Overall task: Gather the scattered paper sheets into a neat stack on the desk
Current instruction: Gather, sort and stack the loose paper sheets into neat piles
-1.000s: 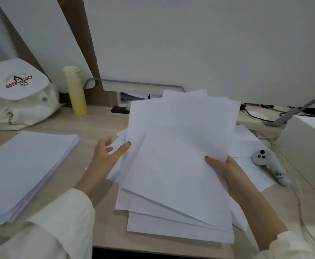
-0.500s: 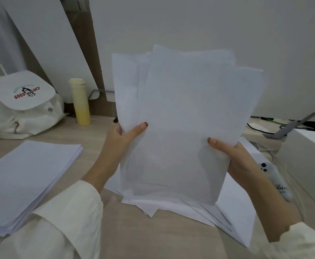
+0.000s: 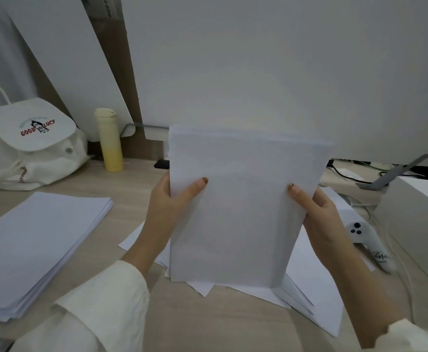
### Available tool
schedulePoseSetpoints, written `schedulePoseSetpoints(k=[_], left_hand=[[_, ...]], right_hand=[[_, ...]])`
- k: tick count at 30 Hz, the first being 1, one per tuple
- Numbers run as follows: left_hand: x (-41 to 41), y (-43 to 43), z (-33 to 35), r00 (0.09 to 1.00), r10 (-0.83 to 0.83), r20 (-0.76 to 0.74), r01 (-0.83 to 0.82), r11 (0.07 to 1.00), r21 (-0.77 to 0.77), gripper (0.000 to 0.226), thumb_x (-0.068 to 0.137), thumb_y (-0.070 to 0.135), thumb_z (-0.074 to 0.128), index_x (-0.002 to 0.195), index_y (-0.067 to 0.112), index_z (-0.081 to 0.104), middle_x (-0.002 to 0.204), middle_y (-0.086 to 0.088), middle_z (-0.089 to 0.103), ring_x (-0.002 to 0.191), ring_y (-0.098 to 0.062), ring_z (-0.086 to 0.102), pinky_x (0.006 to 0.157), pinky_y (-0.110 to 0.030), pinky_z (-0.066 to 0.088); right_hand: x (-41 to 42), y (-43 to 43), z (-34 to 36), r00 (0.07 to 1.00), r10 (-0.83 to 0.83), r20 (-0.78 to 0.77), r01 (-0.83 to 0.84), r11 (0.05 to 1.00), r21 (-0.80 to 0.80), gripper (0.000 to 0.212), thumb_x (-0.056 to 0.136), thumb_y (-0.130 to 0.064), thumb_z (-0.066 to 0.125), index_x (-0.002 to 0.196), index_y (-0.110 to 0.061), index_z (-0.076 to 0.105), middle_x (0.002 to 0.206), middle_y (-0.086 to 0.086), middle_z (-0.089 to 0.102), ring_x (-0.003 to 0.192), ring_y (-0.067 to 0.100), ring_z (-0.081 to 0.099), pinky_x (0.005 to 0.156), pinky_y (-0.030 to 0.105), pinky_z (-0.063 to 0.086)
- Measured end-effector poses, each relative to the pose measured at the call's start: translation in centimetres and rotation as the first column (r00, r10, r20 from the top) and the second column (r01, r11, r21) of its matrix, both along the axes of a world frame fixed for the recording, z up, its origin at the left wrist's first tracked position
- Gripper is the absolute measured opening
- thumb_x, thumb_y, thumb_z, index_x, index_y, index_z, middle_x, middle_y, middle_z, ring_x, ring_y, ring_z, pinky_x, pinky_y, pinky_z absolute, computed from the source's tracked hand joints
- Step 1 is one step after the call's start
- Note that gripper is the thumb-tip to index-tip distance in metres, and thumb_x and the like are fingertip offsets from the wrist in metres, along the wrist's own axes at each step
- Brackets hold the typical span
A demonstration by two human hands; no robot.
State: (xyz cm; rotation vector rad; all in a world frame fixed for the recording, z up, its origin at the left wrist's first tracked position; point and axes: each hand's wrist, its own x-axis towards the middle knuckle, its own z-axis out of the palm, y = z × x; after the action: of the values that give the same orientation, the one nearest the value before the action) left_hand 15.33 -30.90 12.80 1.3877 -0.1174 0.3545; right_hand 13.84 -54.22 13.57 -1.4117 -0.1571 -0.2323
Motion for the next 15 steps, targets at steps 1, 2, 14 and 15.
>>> schedulePoseSetpoints(k=[1,2,14,15], left_hand=[[-0.3,0.2,-0.9,1.0,0.008,-0.002,-0.008,1.0,0.003,0.022,0.078,0.021,0.072,0.095,0.03,0.061,0.082,0.017,0.072,0.073,0.003,0.068,0.057,-0.011,0.05],[-0.6,0.2,-2.0,1.0,0.014,-0.021,-0.014,1.0,0.006,0.024,0.077,0.022,0.074,0.095,0.03,0.06,0.082,0.017,0.072,0.073,0.002,0.068,0.057,-0.011,0.05],[-1.8,-0.3,-6.0,0.995,0.063,-0.078,-0.059,0.997,0.045,0.026,0.074,0.027,0.075,0.092,0.03,0.057,0.082,0.019,0.069,0.074,0.006,0.064,0.06,-0.01,0.048],[-2.0,-0.3,-6.6,0.995,0.075,-0.067,-0.071,0.995,0.074,0.022,0.079,0.023,0.073,0.091,0.029,0.055,0.082,0.017,0.067,0.073,0.008,0.062,0.06,-0.008,0.047]], right_hand=[[-0.3,-0.1,-0.8,1.0,-0.006,-0.004,0.006,1.0,-0.019,0.041,0.072,-0.037,0.062,0.111,-0.025,0.064,0.108,-0.009,0.072,0.097,0.007,0.067,0.074,0.02,0.055],[-0.7,-0.2,-1.9,1.0,-0.006,-0.023,0.006,0.999,-0.035,0.04,0.073,-0.037,0.061,0.111,-0.026,0.064,0.108,-0.011,0.071,0.098,0.006,0.067,0.072,0.017,0.054],[-2.0,0.9,-6.0,0.993,-0.059,-0.105,0.054,0.997,-0.049,0.024,0.093,-0.023,0.048,0.113,-0.027,0.061,0.107,-0.016,0.07,0.098,0.0,0.064,0.08,0.023,0.046],[-2.1,1.0,-6.7,0.989,-0.061,-0.133,0.053,0.997,-0.06,0.024,0.093,-0.023,0.048,0.113,-0.028,0.061,0.107,-0.016,0.07,0.099,0.0,0.064,0.08,0.023,0.046]])
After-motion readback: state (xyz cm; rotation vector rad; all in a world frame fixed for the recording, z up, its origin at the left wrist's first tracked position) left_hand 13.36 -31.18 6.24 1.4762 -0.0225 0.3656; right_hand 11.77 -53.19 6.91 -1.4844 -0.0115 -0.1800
